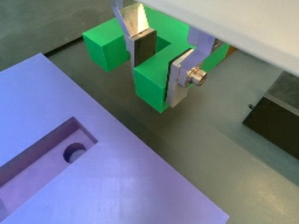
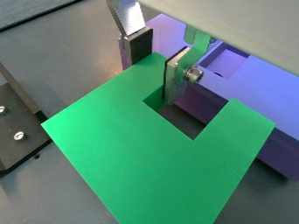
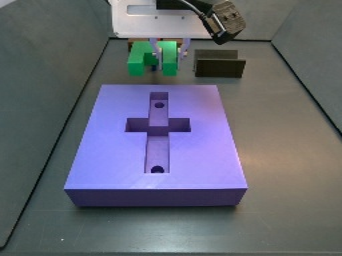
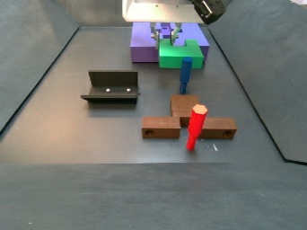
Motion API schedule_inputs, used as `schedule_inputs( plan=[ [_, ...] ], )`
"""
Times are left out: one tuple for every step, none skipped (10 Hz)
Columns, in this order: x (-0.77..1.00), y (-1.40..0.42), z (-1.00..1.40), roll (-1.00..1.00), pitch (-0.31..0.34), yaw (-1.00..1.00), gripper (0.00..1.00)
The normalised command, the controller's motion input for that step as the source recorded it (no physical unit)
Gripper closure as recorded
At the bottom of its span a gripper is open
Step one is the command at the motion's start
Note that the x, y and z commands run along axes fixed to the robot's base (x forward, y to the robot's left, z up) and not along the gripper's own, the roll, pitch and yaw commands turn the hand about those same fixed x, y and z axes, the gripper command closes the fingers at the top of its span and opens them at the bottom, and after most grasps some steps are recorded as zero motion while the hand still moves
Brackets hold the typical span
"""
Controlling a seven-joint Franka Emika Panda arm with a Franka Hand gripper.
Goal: Pick up the green object. Move up. Place the green object on the fixture. Regrasp the green object. Move to above the board. Insert the green object.
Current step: Place the green object on the fixture.
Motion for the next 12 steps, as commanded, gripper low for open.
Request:
schedule_inputs(
  plan=[
    [0.00, -0.18, 0.00, 0.00, 0.000, 0.00, 1.00],
    [0.11, -0.11, 0.32, -0.15, 0.000, -0.07, 1.00],
    [0.45, 0.00, 0.80, -0.72, 0.063, -0.14, 1.00],
    [0.67, 0.00, 0.80, -0.75, 0.037, -0.16, 1.00],
    [0.84, 0.00, 0.85, -0.66, 0.114, -0.18, 1.00],
    [0.94, 0.00, 0.92, -0.56, 0.229, -0.19, 1.00],
    [0.94, 0.00, 0.91, -0.55, 0.246, -0.17, 1.00],
    [0.94, 0.00, 0.91, -0.55, 0.251, -0.17, 1.00],
    [0.95, 0.00, 0.77, -0.65, 0.260, -0.17, 1.00],
    [0.88, 0.00, 0.21, -0.89, 0.080, -0.15, 1.00],
    [0.82, 0.15, 0.00, -0.96, 0.000, 0.00, 1.00],
    [0.80, 0.27, -0.09, -0.95, -0.083, 0.00, 1.00]
  ],
)
